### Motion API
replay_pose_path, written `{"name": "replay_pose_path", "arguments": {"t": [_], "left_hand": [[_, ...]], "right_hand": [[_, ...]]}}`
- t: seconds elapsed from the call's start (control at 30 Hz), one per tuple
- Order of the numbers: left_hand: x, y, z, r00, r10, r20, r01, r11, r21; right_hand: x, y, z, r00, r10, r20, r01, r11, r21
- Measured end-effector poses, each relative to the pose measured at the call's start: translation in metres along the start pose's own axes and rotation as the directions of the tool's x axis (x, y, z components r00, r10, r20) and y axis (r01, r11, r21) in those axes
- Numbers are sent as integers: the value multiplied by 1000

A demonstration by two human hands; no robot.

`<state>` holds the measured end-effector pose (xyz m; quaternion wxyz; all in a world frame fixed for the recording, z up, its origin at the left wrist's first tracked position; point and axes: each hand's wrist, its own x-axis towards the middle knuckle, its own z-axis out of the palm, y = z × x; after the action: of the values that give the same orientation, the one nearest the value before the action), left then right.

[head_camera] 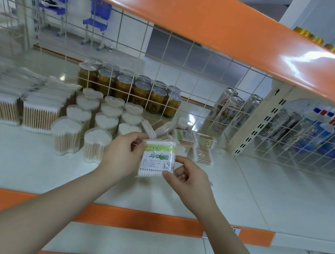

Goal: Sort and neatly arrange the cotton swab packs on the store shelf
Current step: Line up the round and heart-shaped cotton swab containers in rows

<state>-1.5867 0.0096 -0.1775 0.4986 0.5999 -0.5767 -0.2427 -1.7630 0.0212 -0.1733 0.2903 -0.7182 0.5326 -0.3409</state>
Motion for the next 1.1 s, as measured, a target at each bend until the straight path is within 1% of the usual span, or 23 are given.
{"name": "replay_pose_path", "arguments": {"t": [0.47,0.67,0.73,0.8,0.93,1.1], "left_hand": [[-10,5,-4,1000,-19,13,19,999,-36],[-19,5,-11,999,-8,31,9,999,-44],[-25,2,-16,1000,-14,18,15,998,-55],[-31,-2,-21,1000,-31,-2,31,998,-58],[-44,-16,-35,997,-69,-33,67,997,-37],[-62,-29,-62,996,-30,-81,32,999,25]], "right_hand": [[3,11,0,996,-37,77,40,998,-38],[7,12,5,981,-89,173,99,994,-50],[10,12,7,978,-97,184,109,992,-56],[14,11,9,981,-106,162,114,993,-37],[24,5,12,990,-128,66,126,992,27],[36,-8,22,986,-164,24,164,986,20]]}}
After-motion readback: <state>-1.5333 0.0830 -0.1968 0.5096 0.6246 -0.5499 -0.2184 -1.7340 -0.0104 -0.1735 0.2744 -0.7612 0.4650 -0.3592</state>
